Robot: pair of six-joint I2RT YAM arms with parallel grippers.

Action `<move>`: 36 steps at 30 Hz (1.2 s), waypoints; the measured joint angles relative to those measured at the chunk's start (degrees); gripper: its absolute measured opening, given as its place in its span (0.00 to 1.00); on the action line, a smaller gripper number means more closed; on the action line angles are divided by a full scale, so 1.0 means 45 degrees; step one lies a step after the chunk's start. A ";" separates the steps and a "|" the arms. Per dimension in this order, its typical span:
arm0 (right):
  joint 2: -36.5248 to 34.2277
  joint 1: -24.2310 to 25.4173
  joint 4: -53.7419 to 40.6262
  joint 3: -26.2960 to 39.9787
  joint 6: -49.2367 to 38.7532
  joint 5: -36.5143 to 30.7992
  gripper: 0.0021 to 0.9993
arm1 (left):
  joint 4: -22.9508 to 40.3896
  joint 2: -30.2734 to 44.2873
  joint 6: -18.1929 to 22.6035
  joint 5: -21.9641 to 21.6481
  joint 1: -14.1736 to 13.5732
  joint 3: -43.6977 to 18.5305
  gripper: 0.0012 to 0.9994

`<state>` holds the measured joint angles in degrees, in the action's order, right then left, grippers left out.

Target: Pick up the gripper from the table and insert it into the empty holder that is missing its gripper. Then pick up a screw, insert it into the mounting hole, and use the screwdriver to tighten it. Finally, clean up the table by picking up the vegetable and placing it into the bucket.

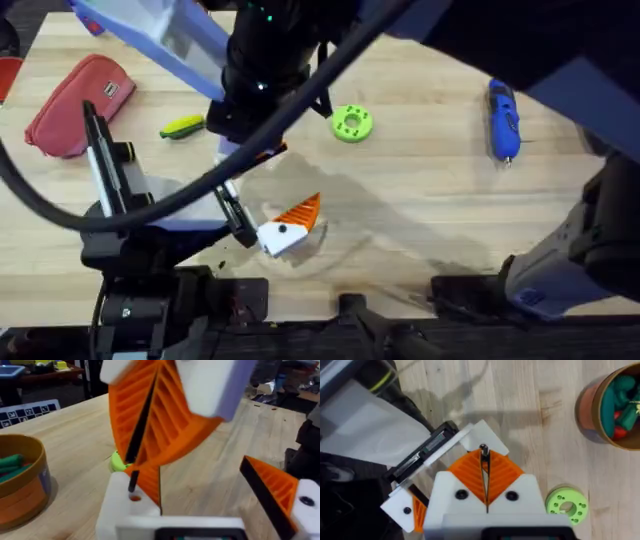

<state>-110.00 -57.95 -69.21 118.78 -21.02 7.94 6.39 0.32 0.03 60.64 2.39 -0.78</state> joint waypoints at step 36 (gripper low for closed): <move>-0.0335 -0.0015 -0.0101 0.0000 0.0000 -0.0043 0.00 | 0.0000 -0.0003 -0.0001 -0.0001 0.0000 0.0000 0.99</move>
<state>-111.51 -58.02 -69.66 118.78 -21.02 7.75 6.39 0.30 0.03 60.64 2.39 -0.78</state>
